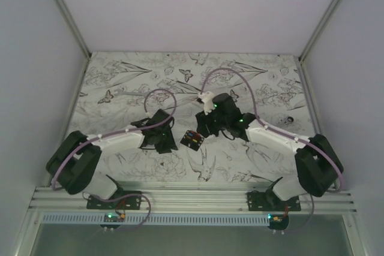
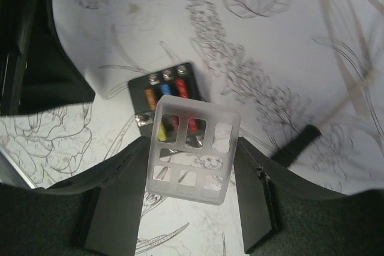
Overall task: Snap on the fuse box
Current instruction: Adjust the fuse box base at the center of the board, then close the fuse box cover on the fuse box base.
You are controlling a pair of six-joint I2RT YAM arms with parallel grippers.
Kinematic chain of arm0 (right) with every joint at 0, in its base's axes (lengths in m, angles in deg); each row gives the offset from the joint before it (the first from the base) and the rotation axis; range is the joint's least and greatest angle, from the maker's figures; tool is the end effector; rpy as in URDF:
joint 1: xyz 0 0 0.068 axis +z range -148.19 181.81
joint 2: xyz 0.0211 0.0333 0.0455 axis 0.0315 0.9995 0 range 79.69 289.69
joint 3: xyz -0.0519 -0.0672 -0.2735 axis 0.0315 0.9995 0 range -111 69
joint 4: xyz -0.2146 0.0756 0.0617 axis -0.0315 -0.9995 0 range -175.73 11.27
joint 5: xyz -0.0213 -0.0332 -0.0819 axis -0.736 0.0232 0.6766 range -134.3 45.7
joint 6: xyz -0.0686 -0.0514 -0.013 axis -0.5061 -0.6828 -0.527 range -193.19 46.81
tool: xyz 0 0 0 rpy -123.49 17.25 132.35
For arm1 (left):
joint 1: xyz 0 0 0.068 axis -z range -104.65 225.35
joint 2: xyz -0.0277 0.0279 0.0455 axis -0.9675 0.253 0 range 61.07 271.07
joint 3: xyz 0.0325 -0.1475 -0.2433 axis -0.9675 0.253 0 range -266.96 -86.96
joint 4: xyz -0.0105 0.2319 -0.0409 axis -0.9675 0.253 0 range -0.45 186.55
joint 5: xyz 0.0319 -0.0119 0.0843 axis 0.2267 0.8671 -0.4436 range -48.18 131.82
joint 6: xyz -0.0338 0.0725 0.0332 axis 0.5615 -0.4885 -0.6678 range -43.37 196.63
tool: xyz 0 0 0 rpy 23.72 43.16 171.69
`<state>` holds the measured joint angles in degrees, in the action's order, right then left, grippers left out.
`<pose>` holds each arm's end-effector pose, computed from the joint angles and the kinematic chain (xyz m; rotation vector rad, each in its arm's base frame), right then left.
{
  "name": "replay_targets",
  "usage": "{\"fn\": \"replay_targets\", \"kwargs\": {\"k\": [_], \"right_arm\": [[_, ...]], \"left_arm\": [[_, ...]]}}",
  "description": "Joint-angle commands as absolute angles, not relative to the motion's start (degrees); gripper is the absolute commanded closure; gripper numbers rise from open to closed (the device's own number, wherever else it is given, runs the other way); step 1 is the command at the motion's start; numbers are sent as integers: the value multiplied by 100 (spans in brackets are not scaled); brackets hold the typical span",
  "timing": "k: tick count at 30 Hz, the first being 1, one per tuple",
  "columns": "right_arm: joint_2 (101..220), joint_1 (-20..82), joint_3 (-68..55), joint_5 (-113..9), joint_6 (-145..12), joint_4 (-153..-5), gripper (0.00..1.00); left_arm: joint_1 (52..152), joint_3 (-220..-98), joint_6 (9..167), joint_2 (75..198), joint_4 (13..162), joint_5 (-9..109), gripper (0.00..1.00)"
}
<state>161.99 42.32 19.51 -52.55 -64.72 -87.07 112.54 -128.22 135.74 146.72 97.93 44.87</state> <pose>0.2291 0.2104 0.2230 -0.7241 2.2417 0.5978 0.2264 -0.1769 0.1618 -0.4815 2.6126 -0.7137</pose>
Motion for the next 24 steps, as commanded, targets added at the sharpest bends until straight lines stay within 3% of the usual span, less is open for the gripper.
{"fn": "replay_targets", "kwargs": {"k": [1, 11, 16, 24], "right_arm": [[16704, 4541, 1290, -5747, -7615, -9226, 44], [17763, 4878, 313, -5647, -8589, -10039, 43], [17884, 4944, 206, -5565, -8699, -10086, 42], [18085, 4999, 185, -5579, -8720, -9944, 42]], "left_arm": [[10882, -12529, 13209, 14107, 10603, 4095, 59], [9856, -12169, 12791, 12965, 11224, 4123, 21], [9629, -12095, 12709, 12841, 11275, 4241, 14], [9609, -12118, 12681, 12861, 11274, 4308, 12]]}}
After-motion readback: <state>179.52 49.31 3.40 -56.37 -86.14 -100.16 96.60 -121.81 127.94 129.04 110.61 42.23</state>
